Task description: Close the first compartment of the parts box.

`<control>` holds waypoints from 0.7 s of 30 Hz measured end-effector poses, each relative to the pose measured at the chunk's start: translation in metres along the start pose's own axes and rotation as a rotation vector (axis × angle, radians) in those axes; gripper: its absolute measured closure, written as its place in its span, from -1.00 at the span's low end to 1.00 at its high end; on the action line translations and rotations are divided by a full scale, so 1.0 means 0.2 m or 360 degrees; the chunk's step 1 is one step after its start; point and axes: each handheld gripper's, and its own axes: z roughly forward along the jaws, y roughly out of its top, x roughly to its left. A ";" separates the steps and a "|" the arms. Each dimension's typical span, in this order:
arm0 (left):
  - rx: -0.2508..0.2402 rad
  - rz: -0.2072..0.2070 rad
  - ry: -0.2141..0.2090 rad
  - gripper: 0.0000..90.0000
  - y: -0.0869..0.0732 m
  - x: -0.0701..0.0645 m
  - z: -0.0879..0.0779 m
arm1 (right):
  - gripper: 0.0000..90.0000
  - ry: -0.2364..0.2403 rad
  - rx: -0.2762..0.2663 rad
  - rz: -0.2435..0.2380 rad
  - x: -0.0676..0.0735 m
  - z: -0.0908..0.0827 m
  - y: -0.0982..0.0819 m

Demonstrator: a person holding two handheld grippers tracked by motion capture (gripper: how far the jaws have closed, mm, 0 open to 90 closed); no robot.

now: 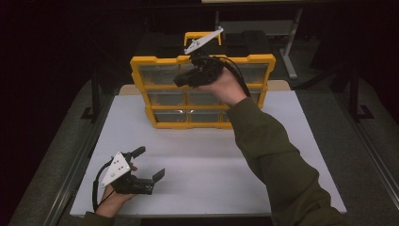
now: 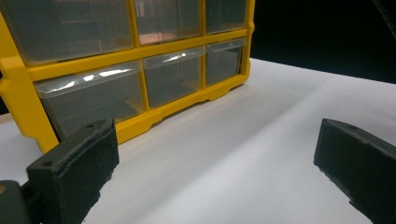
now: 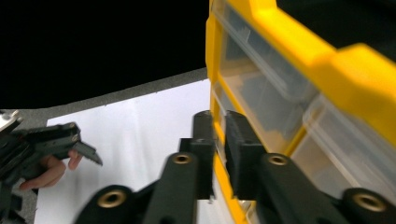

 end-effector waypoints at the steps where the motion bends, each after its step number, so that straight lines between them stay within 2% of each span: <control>1: 0.0000 0.0000 0.0000 -1.00 0.00 0.00 0.00 | 0.71 0.0000 0.0000 0.0000 0.00 0.00 0.00; 2: -0.0004 -0.0001 0.0000 -1.00 0.00 0.00 0.00 | 0.49 -0.0003 -0.0018 0.0002 0.00 -0.02 -0.03; 5: -0.0001 0.0002 0.0001 -1.00 0.00 0.00 0.00 | 0.22 -0.0013 -0.0033 0.0001 0.01 -0.04 -0.07; 6: -0.0004 0.0003 0.0000 -1.00 0.00 0.00 0.00 | 0.22 -0.0013 -0.0033 0.0001 0.01 -0.04 -0.07; 7: 0.0003 0.0012 0.0000 -1.00 0.00 0.00 0.00 | 0.05 -0.0025 -0.0040 0.0003 0.02 -0.06 -0.10; 9: 0.0010 0.0013 0.0001 -1.00 0.00 0.00 0.00 | -0.09 -0.0028 -0.0043 0.0003 0.04 -0.07 -0.13; 12: 0.0013 0.0019 0.0001 -1.00 0.00 0.00 0.00 | -0.16 -0.0031 -0.0045 -0.0011 0.05 -0.09 -0.16; 14: 0.0013 0.0016 0.0002 -1.00 0.00 0.00 0.00 | -0.33 -0.0039 -0.0069 -0.0026 0.07 -0.11 -0.20; 18: 0.0015 0.0008 0.0004 -1.00 0.00 0.00 0.00 | -0.46 -0.0049 -0.0076 -0.0037 0.09 -0.12 -0.24; 21: 0.0009 0.0005 0.0005 -1.00 0.00 0.01 0.00 | -0.61 -0.0051 -0.0084 -0.0036 0.11 -0.13 -0.31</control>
